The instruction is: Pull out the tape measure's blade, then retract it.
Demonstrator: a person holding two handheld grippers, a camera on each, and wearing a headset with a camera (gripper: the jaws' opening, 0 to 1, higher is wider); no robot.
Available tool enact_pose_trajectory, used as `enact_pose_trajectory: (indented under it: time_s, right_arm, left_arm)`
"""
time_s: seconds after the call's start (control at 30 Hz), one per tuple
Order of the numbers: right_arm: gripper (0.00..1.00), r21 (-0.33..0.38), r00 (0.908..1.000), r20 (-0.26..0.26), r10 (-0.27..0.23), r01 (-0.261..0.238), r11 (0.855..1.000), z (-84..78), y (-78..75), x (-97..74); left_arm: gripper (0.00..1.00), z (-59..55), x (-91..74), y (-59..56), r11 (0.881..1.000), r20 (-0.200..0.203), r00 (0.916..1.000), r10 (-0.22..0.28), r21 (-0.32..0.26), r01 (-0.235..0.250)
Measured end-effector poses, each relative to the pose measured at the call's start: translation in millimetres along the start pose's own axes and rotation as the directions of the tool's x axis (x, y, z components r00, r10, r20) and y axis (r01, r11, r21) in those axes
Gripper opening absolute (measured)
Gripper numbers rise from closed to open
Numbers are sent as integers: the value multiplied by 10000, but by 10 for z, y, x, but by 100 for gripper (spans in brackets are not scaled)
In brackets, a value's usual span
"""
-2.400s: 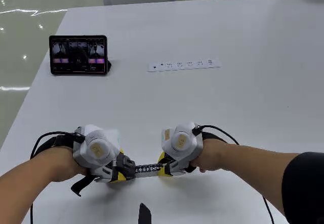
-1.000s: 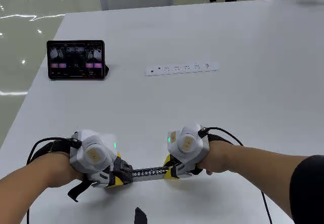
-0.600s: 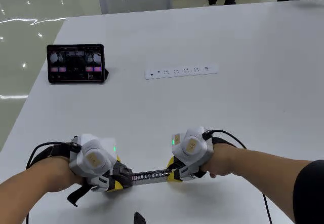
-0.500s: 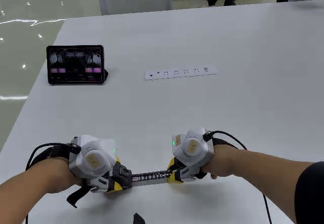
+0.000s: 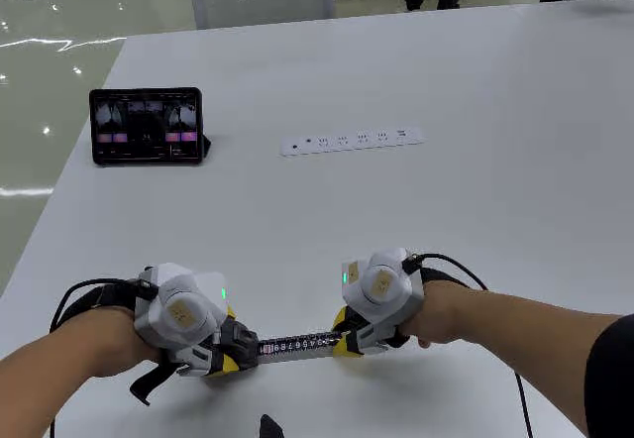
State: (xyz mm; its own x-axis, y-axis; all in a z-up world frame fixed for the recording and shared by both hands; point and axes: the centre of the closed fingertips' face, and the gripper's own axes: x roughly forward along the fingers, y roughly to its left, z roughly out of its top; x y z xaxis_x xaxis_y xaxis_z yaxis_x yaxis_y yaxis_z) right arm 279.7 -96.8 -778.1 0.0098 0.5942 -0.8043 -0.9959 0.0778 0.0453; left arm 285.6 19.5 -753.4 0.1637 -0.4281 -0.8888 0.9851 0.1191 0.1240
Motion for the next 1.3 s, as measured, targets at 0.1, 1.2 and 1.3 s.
enact_pose_trajectory:
  time_s: [0.1, 1.2, 1.3]
  right_arm:
    - [10, 30, 10000, -9, 4, -4, 10000, -22, -4, -19]
    - [10, 28, 9999, -122, -70, 70, 10000, -174, -5, -105]
    - [10, 72, 9999, -116, -79, 80, 9999, -186, -3, -123]
  left_arm:
    - [34, -2, 3, 0, 10000, -24, 10000, -25, 9, 25]
    - [34, -2, 3, -12, 10000, -27, 10000, 26, 78, -26]
    - [34, -4, 3, -12, 10000, -25, 10000, 32, 80, -32]
